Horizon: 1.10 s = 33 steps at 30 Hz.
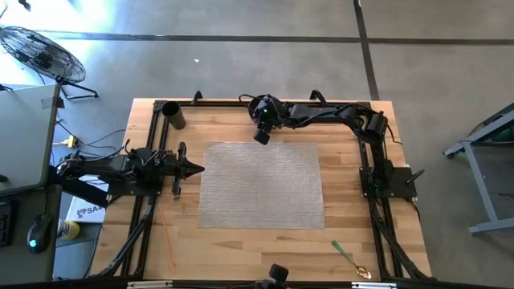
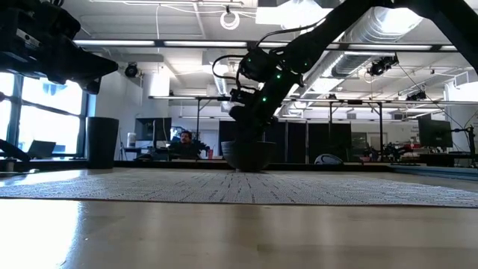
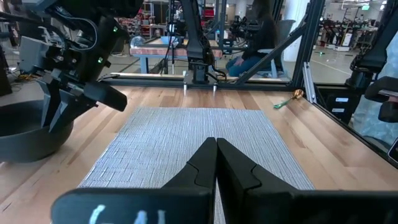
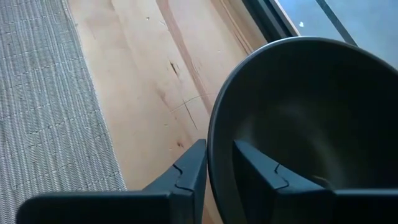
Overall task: Pick & Place Utensil
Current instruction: Put the black bowl in the center of the gray mat
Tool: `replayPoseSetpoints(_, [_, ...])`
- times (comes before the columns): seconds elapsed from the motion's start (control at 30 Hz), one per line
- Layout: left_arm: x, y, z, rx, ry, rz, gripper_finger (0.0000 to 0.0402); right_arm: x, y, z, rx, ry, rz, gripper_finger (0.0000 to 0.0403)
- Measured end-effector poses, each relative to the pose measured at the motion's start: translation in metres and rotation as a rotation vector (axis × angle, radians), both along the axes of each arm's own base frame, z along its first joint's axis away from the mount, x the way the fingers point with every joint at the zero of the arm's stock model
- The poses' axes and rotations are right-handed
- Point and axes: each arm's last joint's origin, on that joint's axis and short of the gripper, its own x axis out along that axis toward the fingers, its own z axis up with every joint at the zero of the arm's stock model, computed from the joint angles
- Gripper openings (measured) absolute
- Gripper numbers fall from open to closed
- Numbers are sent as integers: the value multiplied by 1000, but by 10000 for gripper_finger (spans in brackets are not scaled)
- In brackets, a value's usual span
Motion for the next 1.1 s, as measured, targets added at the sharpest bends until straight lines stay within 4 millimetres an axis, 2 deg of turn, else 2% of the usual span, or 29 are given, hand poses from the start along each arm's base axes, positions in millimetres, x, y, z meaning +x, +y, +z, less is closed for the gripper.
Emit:
replayPoseSetpoints(0.43, [0,0,0,0,0,0,1,0,0,0,14,-7,-17,8])
replayPoseSetpoints(0.67, [0,0,0,0,0,0,1,4,8,5,4,15,-35,10])
replayPoseSetpoints(0.87, [0,0,0,0,0,0,1,17,41,19,-27,115,-26,6])
replayPoseSetpoints(1.1, [0,0,0,0,0,0,1,35,109,32,18,141,65,7])
